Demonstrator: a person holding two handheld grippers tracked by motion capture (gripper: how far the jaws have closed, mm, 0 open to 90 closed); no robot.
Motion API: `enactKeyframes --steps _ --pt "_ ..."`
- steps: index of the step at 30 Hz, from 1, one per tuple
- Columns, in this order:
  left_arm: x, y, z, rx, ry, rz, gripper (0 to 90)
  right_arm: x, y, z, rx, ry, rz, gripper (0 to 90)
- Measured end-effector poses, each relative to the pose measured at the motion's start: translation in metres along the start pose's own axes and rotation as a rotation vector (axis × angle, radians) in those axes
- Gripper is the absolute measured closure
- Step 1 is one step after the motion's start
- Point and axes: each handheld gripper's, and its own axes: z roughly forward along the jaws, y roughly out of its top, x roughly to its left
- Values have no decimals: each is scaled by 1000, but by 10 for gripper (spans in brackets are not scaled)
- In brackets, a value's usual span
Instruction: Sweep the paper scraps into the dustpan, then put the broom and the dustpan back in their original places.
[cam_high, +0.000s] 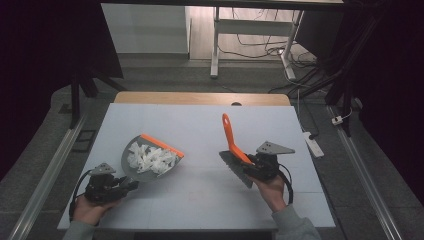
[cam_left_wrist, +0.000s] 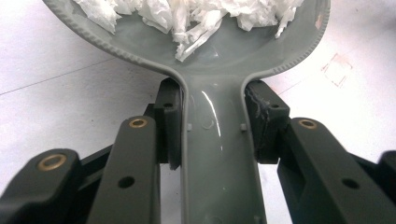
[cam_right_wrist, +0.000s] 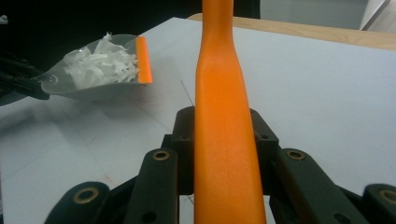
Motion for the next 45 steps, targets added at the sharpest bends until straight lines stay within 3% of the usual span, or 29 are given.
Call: enactKeyframes --steps 18,27,34,45 --pt "-4 3 3 -17 34 -31 616 -14 -7 -15 12 -6 17 708" --pt "-5 4 7 -16 93 -90 615 -16 -8 -17 24 12 31 708" --pt "-9 3 14 -21 152 -155 615 -17 -5 -20 39 35 96 708" --pt "-17 5 30 -30 190 -233 615 -23 -9 -22 60 41 113 708"
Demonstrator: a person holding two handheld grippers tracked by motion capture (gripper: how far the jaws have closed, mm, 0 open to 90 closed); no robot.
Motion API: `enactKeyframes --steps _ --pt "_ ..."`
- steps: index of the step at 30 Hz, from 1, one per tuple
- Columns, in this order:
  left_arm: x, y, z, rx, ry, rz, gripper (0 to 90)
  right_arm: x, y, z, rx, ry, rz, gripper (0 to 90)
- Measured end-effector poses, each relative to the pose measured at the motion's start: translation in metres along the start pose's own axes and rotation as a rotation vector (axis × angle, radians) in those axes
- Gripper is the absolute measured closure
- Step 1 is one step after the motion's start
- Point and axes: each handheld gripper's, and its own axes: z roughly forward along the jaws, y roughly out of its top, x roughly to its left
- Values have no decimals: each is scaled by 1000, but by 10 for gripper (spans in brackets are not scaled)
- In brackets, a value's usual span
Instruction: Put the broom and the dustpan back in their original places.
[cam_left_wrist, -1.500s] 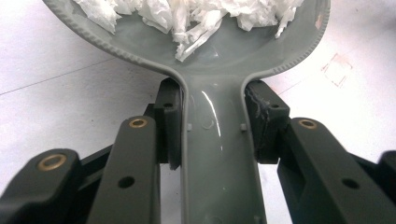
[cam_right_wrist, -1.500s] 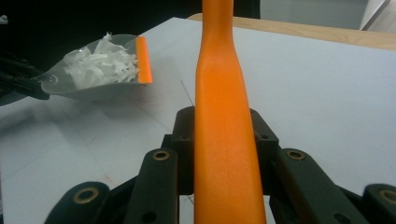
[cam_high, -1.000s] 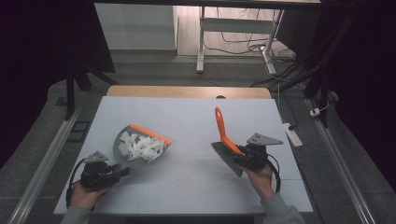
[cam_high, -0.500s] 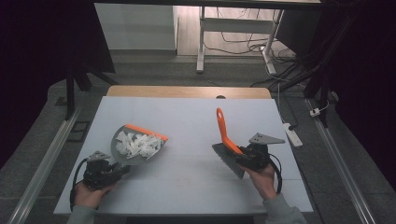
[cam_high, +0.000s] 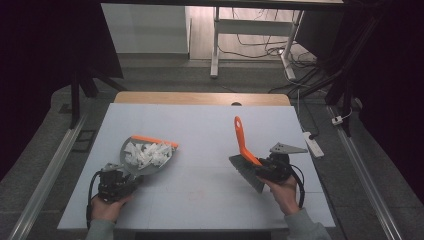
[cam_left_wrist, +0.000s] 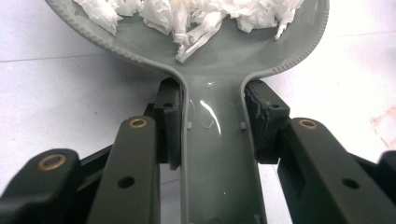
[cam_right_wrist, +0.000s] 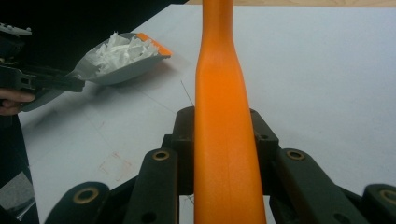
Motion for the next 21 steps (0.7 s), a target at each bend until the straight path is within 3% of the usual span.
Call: enactKeyframes --steps 12,21 --pt "1 -2 12 -17 62 -85 614 -1 -4 6 55 8 8 708" --pt "0 -2 18 -11 83 -104 612 0 -8 14 95 9 7 708"
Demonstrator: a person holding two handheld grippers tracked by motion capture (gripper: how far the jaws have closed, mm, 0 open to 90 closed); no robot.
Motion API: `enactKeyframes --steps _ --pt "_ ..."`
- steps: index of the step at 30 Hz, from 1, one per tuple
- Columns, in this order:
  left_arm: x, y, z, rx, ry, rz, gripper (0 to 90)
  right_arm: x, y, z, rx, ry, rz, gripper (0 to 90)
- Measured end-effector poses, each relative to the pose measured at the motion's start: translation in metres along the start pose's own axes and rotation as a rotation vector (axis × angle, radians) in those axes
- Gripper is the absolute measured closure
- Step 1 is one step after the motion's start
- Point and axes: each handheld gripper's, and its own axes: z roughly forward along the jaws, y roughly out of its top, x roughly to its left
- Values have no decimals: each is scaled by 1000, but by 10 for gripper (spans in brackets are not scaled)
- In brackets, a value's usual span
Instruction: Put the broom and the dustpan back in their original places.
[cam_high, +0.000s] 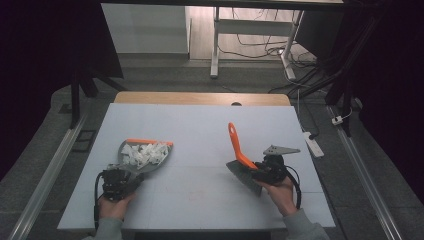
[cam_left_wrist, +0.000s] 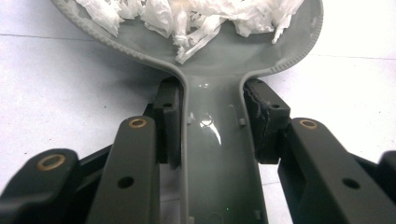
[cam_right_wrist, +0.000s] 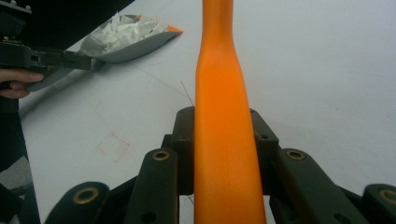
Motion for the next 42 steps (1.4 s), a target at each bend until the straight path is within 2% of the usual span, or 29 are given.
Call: enactKeyframes --steps 4,8,15,21,32,42 --pt "-2 0 1 1 6 3 611 -1 -2 3 20 -14 1 708" --pt "-4 -1 2 6 0 5 607 -7 -5 6 46 -35 26 708" --pt "-6 0 2 13 -8 23 538 -15 -9 16 111 -73 29 708" --pt "-6 1 -1 6 -15 36 454 -24 -9 15 104 -76 52 707" --pt "-7 1 -4 0 -5 58 285 -32 -10 16 109 -107 9 683" --pt "-7 2 -7 0 -3 101 232 -37 -10 16 119 -180 -12 569"
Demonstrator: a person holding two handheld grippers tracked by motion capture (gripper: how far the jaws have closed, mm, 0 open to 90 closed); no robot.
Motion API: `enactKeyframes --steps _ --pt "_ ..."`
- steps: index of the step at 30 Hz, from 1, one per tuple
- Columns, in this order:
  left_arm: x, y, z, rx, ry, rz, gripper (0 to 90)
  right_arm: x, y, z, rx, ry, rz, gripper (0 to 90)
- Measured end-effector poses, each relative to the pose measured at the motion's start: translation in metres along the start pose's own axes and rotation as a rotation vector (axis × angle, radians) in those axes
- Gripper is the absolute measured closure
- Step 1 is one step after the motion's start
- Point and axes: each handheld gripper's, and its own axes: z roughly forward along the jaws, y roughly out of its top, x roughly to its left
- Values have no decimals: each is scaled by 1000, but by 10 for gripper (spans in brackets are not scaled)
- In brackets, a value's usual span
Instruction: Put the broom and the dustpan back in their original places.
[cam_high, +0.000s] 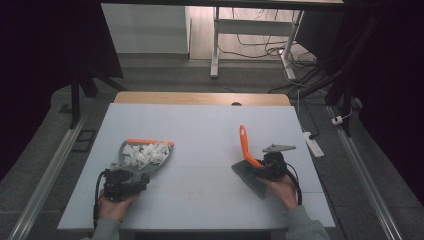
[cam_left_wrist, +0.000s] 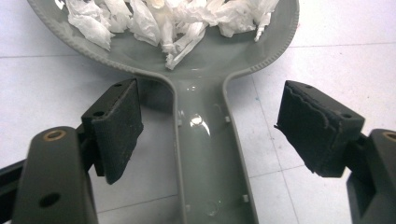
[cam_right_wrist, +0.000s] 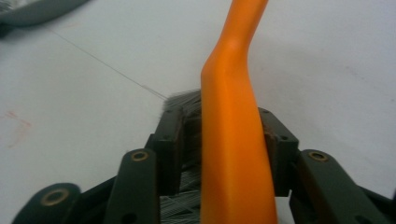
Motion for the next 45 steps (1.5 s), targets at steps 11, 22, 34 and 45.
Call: enactKeyframes --steps 11,22,34,45 --pt "4 -1 -4 -11 16 48 222 -7 -2 6 44 -62 29 444" --pt "3 -1 -9 -27 10 71 222 -8 -2 4 39 -133 33 393" --pt "1 0 -21 -69 -34 164 259 4 0 -16 -38 -77 -73 388" --pt "6 11 -16 -25 -129 255 269 3 -10 -32 -52 -12 -132 401"
